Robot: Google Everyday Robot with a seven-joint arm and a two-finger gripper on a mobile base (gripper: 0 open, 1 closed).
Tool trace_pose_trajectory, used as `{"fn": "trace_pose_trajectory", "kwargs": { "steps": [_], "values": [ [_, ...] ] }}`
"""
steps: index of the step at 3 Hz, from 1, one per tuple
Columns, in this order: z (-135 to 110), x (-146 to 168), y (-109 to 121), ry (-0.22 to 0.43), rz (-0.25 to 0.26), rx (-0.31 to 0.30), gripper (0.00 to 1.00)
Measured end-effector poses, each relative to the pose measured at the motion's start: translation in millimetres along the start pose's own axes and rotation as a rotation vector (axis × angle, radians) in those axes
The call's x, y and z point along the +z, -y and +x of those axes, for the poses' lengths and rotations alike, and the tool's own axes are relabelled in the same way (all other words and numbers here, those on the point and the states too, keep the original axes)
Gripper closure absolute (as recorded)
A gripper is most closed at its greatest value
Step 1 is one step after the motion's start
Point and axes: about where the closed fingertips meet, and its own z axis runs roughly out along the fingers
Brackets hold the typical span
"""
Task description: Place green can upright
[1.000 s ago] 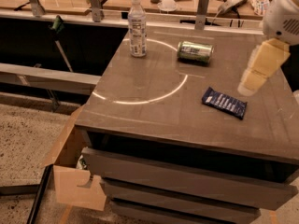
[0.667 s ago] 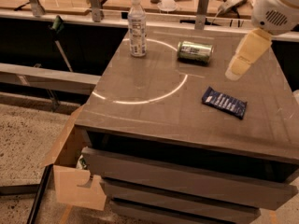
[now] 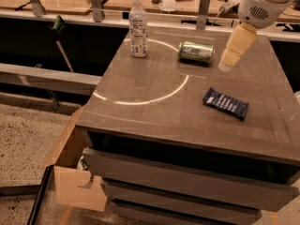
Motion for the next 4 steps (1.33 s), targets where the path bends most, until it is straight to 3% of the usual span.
{"fn": "trace_pose_trajectory", "kwargs": {
  "steps": [1,2,3,4],
  "values": [
    [-8,5,7,0.058,0.026,0.005,0.0],
    [-27,23,30,0.148,0.108,-0.036,0.0],
    [-45,39,48,0.181,0.166,-0.085,0.0],
    [-55,64,60,0.158,0.2,-0.112,0.0]
  ]
}}
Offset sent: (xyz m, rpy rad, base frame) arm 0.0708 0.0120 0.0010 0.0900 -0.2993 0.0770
